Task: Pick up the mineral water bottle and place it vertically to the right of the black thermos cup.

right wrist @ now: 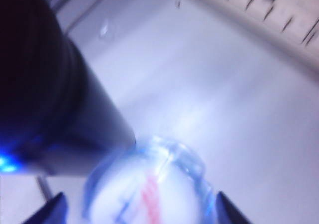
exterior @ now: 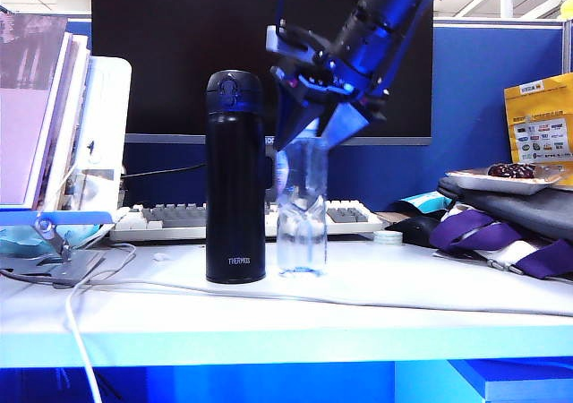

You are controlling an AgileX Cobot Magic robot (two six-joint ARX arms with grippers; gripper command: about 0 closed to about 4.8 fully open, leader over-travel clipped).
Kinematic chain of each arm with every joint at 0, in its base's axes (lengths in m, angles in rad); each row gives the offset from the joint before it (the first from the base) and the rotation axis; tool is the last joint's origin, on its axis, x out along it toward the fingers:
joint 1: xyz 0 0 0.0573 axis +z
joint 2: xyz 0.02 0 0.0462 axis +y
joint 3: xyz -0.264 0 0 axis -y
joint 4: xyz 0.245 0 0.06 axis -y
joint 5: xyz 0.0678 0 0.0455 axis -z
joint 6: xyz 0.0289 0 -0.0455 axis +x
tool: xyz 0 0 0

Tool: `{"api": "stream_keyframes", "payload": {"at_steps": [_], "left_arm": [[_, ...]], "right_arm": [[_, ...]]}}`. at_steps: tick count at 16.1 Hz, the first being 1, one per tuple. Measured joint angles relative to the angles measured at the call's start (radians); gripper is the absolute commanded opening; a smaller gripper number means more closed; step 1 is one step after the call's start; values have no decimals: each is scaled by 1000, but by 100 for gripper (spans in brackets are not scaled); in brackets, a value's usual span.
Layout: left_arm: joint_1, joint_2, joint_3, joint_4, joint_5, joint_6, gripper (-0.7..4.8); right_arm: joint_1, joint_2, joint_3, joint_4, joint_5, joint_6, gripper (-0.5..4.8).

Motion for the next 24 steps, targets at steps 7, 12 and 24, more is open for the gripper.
{"api": "stream_keyframes", "payload": {"at_steps": [7,12,24], "left_arm": [[0,0,0,0,0,0,-5],[0,0,0,0,0,0,-5],[0,0,0,0,0,0,-5]], "right_arm": [[2,-3,2,6,-1,0,400],[2,-30,19,32,-4,0,400],[2,-280,243,11,132,-7,-5]]}}
